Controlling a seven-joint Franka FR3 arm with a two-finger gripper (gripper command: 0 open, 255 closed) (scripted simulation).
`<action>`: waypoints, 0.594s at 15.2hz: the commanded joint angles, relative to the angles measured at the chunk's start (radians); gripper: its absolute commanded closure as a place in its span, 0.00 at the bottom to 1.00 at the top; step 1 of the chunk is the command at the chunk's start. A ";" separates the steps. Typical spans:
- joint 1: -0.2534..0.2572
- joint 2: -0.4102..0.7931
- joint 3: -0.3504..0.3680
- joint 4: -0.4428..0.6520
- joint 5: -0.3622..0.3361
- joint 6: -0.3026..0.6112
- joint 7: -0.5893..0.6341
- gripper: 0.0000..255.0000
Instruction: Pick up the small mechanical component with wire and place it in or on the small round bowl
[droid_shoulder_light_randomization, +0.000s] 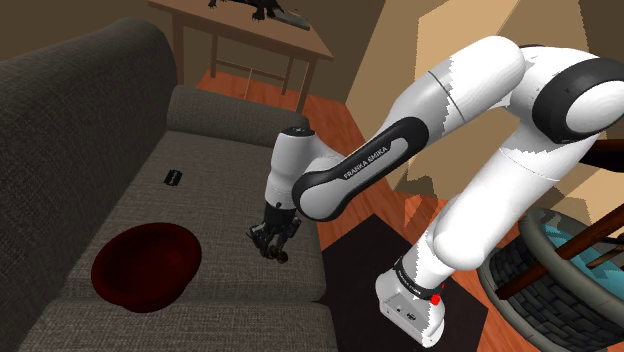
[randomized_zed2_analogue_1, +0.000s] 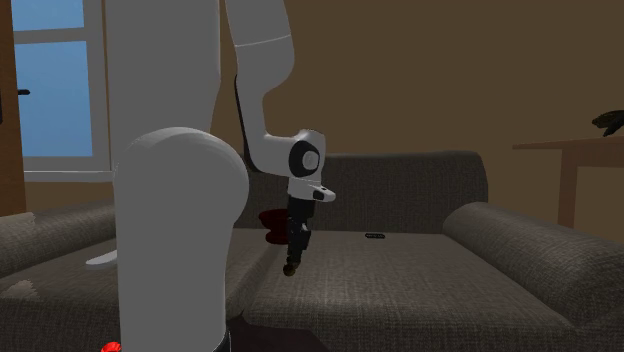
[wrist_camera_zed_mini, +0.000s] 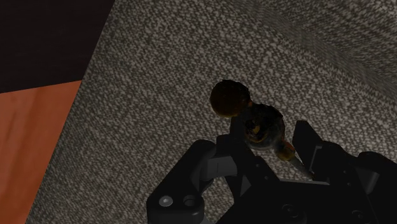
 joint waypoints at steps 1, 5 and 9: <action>0.000 0.000 0.000 0.000 0.000 0.000 0.000 1.00; 0.000 0.000 0.000 0.000 0.000 0.000 0.000 1.00; 0.002 -0.064 -0.001 0.009 0.036 -0.068 -0.021 1.00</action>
